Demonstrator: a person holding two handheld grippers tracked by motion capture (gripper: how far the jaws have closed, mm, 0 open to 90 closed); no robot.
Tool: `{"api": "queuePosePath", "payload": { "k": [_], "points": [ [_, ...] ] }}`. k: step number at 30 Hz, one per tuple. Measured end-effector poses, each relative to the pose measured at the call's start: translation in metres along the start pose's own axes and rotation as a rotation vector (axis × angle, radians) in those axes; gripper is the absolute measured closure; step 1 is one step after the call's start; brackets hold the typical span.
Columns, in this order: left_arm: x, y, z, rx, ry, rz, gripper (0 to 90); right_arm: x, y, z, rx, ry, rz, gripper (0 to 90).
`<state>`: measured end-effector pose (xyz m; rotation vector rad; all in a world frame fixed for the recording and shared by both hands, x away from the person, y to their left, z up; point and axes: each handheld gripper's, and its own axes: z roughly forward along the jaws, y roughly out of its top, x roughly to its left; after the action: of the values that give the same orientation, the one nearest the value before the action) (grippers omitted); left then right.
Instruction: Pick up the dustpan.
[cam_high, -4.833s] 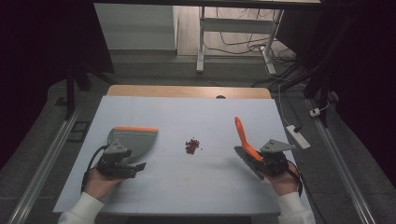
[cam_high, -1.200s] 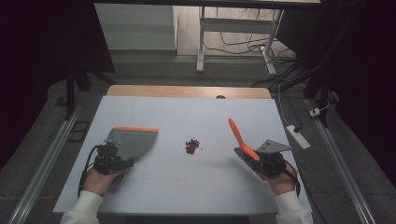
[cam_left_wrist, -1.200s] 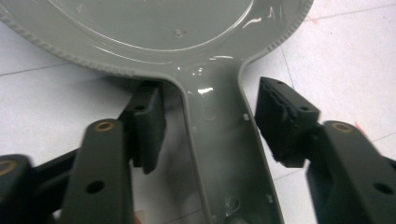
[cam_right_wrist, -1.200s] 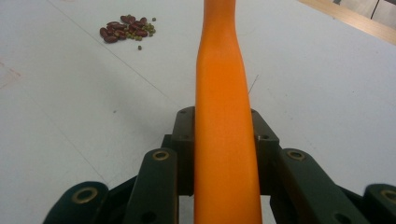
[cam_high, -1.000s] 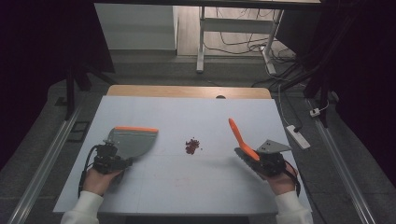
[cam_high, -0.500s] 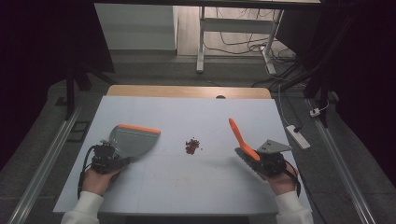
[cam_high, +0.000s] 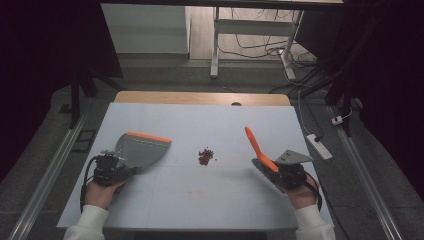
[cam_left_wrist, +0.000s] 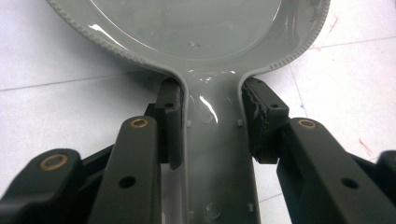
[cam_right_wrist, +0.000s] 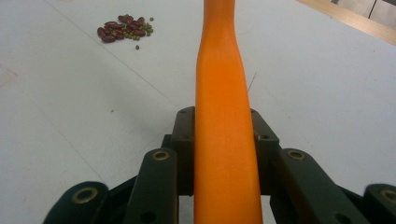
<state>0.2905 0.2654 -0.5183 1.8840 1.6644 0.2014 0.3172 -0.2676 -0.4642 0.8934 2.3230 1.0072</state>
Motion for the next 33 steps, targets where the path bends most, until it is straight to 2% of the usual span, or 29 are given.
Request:
{"api": "queuePosePath", "payload": {
  "k": [10, 12, 16, 20, 24, 28, 33],
  "points": [
    [0.006, 0.0, -0.005, -0.03, -0.021, 0.01, 61.9, -0.001, 0.0, -0.001, -0.007, -0.003, 0.005, 69.9],
    [0.007, 0.0, -0.006, -0.039, -0.024, 0.022, 61.9, -0.002, 0.0, -0.001, -0.008, -0.001, 0.008, 69.9],
    [0.009, 0.003, -0.006, -0.057, -0.057, 0.051, 61.8, -0.001, 0.002, -0.002, -0.018, 0.006, 0.011, 69.9],
    [0.01, 0.005, -0.007, -0.079, -0.051, 0.069, 61.8, -0.001, 0.002, -0.002, -0.022, 0.001, 0.005, 69.9],
    [0.012, 0.005, -0.009, -0.107, -0.064, 0.077, 61.8, -0.002, 0.001, -0.002, -0.021, -0.005, 0.011, 69.9],
    [0.013, 0.005, -0.011, -0.128, -0.105, 0.103, 61.9, -0.003, 0.001, -0.002, -0.024, -0.01, 0.013, 69.9],
    [0.011, 0.005, -0.014, -0.145, -0.118, 0.132, 61.8, -0.002, 0.001, -0.003, -0.026, -0.013, 0.007, 69.9]
  ]
}}
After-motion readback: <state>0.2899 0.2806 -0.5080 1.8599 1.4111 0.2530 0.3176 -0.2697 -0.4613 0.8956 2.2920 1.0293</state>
